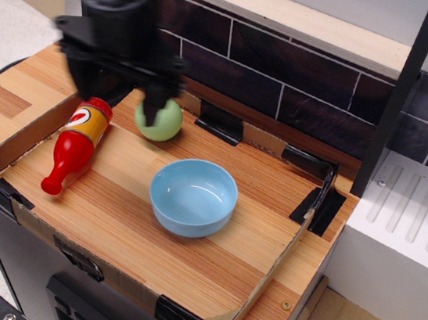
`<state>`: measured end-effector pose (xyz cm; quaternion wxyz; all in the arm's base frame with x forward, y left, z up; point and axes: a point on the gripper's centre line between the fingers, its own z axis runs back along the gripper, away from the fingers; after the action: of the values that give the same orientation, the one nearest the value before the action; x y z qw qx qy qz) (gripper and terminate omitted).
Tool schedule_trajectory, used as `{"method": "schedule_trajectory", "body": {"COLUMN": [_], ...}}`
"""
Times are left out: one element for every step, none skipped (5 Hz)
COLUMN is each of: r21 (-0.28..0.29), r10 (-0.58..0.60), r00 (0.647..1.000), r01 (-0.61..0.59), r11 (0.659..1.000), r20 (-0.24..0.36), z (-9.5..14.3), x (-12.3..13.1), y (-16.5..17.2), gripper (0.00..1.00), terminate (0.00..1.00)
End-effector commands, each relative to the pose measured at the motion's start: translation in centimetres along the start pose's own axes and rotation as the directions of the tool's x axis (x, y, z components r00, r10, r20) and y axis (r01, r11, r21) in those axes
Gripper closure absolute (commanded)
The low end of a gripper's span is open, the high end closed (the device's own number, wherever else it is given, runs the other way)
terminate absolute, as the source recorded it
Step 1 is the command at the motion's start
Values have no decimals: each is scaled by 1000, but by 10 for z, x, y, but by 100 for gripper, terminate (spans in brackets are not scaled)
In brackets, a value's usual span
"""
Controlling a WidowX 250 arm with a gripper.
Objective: Upright hot sauce bottle
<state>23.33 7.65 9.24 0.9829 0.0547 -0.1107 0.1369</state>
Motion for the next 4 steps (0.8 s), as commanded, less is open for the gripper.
{"method": "schedule_trajectory", "body": {"r21": [-13,2,25,26], "r10": [19,36,41,70], "r00": [999,999,999,996], "r01": [-19,-36,-40,-69], "r11": [1000,999,999,997], "r20": [-32,-32,-29,-49], "z": [-11,-22,-34,-47], "x": [-26,-37,-38,-38], "y": [32,38,39,37], "gripper": [0,0,0,0], "terminate": [0,0,0,0]}}
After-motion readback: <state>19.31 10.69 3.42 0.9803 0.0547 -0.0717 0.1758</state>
